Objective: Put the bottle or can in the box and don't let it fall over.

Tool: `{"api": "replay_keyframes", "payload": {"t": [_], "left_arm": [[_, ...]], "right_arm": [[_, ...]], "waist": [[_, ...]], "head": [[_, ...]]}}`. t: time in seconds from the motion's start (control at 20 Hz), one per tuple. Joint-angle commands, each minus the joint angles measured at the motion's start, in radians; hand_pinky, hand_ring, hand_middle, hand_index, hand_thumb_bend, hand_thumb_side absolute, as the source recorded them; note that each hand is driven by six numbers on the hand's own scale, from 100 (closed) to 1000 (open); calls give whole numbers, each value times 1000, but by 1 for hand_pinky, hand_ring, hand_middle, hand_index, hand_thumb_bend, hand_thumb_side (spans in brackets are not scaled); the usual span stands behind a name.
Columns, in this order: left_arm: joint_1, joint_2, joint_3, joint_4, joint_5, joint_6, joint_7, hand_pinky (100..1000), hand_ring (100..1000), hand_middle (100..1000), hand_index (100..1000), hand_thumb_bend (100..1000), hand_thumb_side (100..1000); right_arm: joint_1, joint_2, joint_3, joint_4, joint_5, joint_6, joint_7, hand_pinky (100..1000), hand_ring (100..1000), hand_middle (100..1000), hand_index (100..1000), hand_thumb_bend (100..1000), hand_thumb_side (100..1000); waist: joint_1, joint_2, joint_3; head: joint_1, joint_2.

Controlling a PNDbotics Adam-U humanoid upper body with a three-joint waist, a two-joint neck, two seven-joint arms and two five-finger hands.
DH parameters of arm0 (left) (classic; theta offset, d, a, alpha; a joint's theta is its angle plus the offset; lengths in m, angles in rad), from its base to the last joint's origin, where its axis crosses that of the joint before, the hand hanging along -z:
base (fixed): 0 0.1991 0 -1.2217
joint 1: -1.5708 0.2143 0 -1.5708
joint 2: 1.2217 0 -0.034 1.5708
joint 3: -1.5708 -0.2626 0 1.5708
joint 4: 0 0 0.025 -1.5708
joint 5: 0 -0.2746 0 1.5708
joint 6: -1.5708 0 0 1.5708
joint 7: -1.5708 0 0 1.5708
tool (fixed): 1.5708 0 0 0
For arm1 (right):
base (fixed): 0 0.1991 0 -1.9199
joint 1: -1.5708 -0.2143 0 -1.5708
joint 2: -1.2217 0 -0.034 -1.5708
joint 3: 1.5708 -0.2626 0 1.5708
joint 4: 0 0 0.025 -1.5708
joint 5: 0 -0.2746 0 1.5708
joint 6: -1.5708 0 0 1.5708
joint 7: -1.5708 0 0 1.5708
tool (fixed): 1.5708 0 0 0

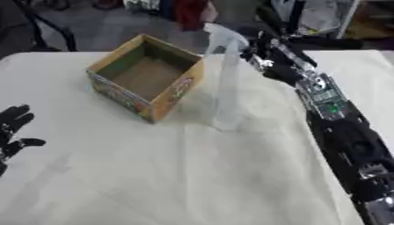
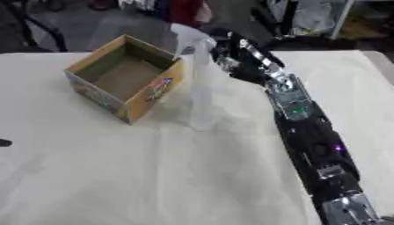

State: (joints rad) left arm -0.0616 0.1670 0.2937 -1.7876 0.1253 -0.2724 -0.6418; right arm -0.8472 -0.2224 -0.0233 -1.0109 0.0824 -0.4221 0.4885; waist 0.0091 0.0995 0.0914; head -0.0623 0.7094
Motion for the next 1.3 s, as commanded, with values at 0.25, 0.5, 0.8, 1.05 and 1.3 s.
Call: {"api": "replay_keyframes", "payload": {"t": [0.25,0.5,0.8,1.05,1.3], "left_arm": [[-8,13,13,-12,3,-1,0,731,1000,961,1000,469,1000],[-7,14,16,-13,2,-2,2,731,1000,961,1000,467,1000],[-6,14,17,-13,2,-3,2,731,1000,961,1000,466,1000],[-8,14,17,-13,5,-3,0,732,1000,961,1000,467,1000],[-9,13,17,-12,5,-1,-2,732,1000,961,1000,469,1000]], "right_arm": [[-2,-15,9,-43,-12,-9,12,805,899,947,961,100,501],[20,-13,16,-55,-14,-8,22,804,899,947,961,100,530],[27,-8,23,-73,-20,-6,28,804,899,946,960,100,529],[17,1,20,-68,-13,-4,21,808,900,950,960,100,529],[11,6,22,-77,-21,-2,17,814,902,952,959,100,529]], "waist": [[0,-13,-5],[1,-13,-10],[2,-14,-13],[2,-14,-10],[1,-15,-7]], "head": [[11,-5],[16,-5],[18,-6],[14,-8],[13,-8]]}}
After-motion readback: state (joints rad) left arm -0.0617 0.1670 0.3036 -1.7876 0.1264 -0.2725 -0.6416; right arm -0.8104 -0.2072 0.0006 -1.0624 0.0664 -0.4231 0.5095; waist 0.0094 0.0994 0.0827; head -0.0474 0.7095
